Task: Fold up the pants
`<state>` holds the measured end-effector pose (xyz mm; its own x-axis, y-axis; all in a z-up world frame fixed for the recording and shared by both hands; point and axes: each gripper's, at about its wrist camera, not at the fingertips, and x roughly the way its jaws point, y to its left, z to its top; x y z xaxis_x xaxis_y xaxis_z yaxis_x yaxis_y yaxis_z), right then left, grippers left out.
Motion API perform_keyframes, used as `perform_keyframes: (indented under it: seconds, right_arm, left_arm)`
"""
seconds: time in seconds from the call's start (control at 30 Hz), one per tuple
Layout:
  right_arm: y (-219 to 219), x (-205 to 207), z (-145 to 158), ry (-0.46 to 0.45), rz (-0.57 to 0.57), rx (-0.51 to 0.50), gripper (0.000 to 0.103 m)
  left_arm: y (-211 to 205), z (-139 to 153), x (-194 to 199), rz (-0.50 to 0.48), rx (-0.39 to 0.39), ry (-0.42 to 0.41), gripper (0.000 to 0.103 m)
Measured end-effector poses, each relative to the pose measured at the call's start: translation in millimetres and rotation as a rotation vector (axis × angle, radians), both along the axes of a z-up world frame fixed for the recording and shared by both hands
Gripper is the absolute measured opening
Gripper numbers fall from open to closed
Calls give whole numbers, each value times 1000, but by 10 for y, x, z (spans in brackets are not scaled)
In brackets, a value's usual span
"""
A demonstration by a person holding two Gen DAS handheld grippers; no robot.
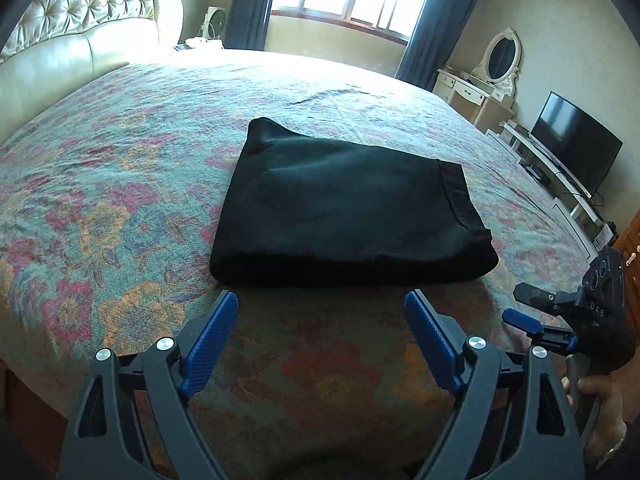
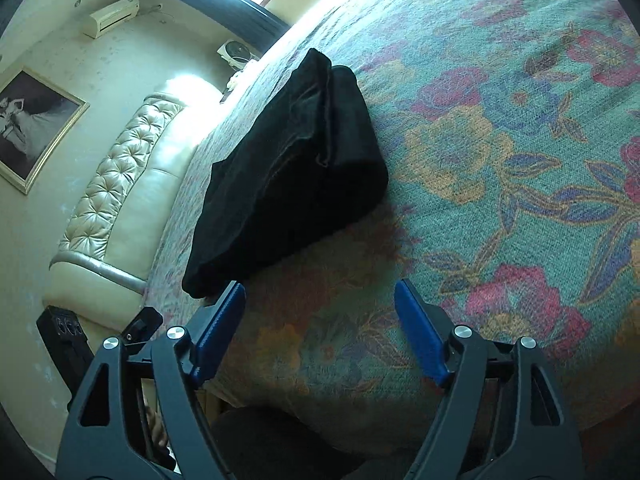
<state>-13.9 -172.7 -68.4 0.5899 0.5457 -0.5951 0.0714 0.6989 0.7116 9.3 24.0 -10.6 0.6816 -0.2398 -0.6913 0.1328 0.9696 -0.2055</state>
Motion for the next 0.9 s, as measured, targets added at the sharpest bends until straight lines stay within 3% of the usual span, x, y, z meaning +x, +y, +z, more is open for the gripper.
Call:
perform_keyframes:
  seconds: [0.1,0.17,0.37,0.77,0.9]
  right_arm:
    - [128,-118,75,-21,22,-103,80]
    - [237,-185,164,-52,37,-198,88]
    - [449,-302,285,-108,87,-349,89]
    - [530,-293,270,-98,107,-369,89]
    - [536,-296,272,-99,109,-374,89]
  left_arm:
    - [-51,44,-62,21,21,-14,85]
    - [-85,47,-69,22,45,-7,85]
    - [-146,36,-82,54,114,-16,85]
    - [-307,140,-146,61,246,-94,87]
    - [-325,225,-191,57,230,-142,87]
